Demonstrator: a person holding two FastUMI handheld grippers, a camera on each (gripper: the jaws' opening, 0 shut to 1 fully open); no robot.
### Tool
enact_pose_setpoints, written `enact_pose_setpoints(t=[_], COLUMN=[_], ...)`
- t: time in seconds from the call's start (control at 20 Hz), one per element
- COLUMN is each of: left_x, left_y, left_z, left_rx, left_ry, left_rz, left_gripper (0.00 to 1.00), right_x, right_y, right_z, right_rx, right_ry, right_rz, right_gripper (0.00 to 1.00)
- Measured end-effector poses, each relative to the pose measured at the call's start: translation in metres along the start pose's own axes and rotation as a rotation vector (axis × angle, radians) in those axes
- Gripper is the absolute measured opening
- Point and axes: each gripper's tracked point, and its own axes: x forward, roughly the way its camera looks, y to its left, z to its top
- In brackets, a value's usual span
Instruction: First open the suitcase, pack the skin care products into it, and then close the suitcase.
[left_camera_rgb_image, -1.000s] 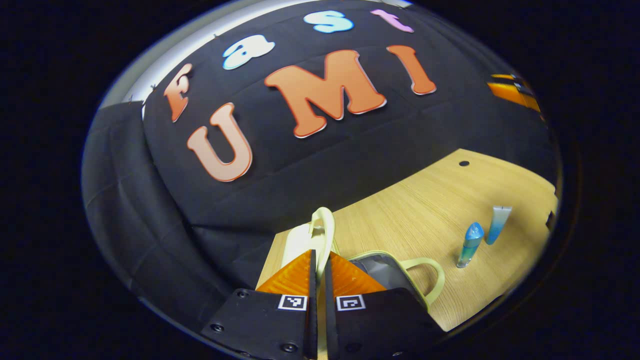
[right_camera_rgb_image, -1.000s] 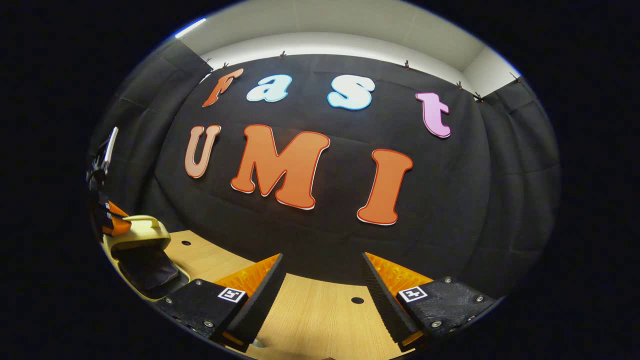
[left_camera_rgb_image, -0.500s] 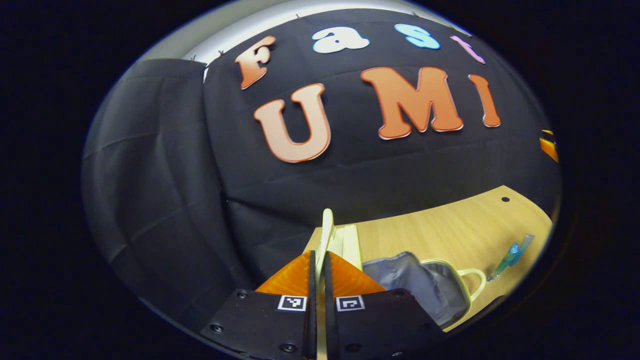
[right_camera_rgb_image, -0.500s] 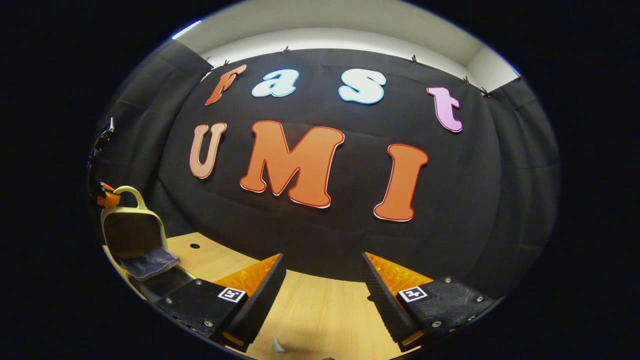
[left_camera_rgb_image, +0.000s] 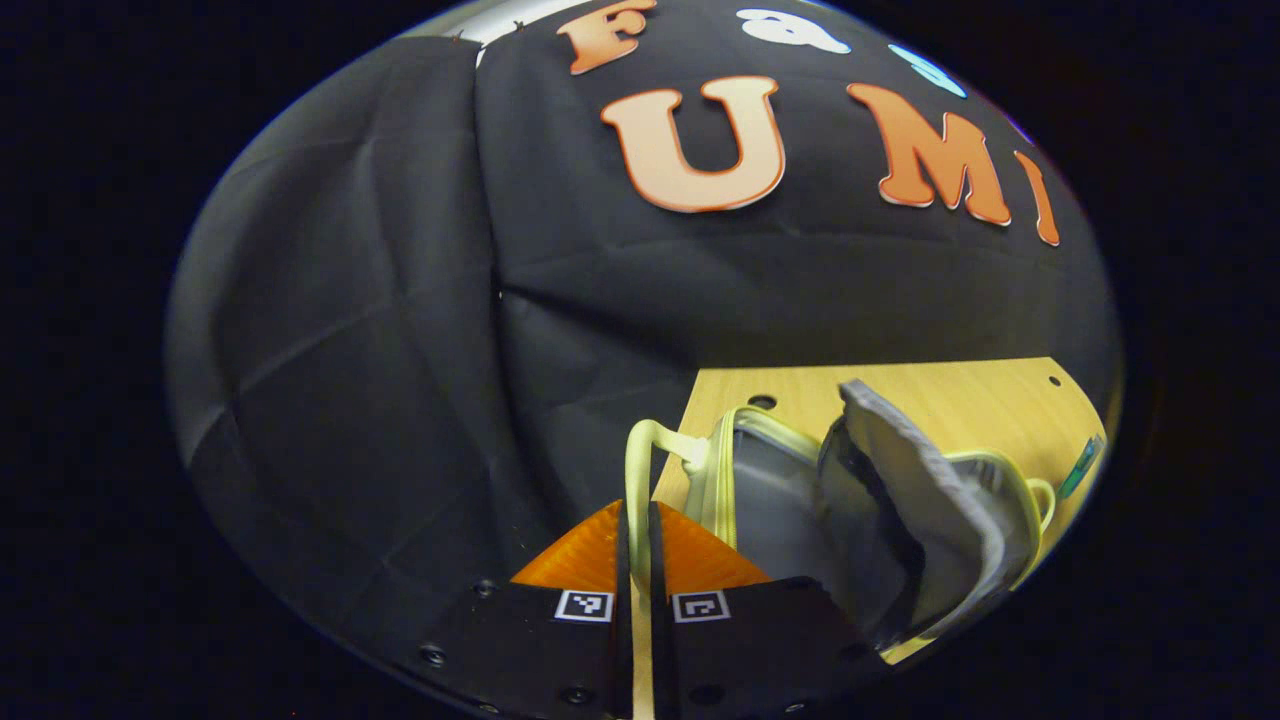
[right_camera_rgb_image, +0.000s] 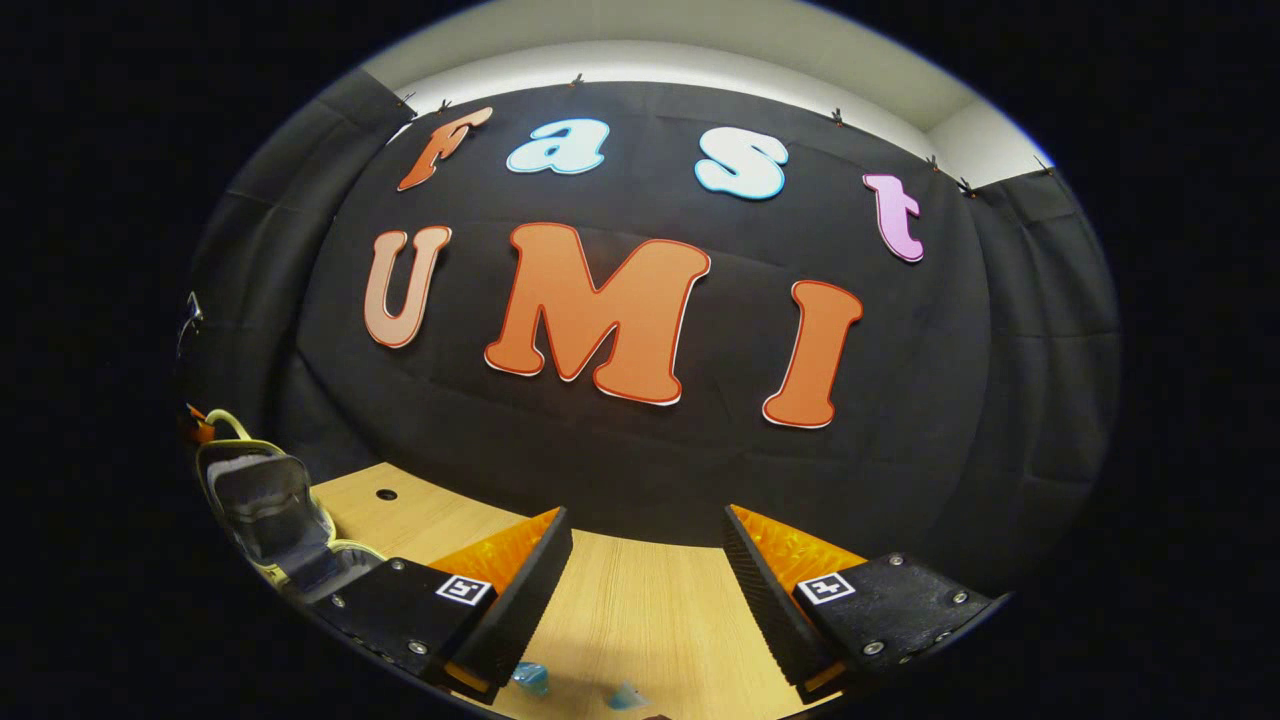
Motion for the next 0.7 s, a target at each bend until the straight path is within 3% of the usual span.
enact_pose_setpoints(t=[0.15,0.35,0.5,0.65,0.7], left_x=[0.002,-0.003,-0.004,-0.014,-0.025], left_y=[-0.008,-0.017,-0.006,-0.023,-0.033], left_z=[-0.026,-0.036,-0.030,0.003,0.016], left_rx=[-0.135,-0.272,-0.217,-0.184,-0.168], left_ry=[0.101,0.161,0.171,0.078,0.041], left_rz=[0.001,-0.011,0.051,0.027,0.011], left_gripper=[0.07,0.07,0.15,0.27,0.37], right_x=[-0.006,-0.017,-0.025,-0.028,-0.027], right_y=[0.014,0.002,-0.012,-0.023,-0.023], right_z=[-0.013,-0.023,-0.017,-0.008,-0.005], right_rx=[0.076,0.179,0.181,0.168,0.165], right_ry=[0.074,0.137,0.124,0.084,0.071], right_rz=[0.001,-0.079,-0.131,-0.148,-0.143], right_gripper=[0.95,0.95,0.95,0.95,0.95])
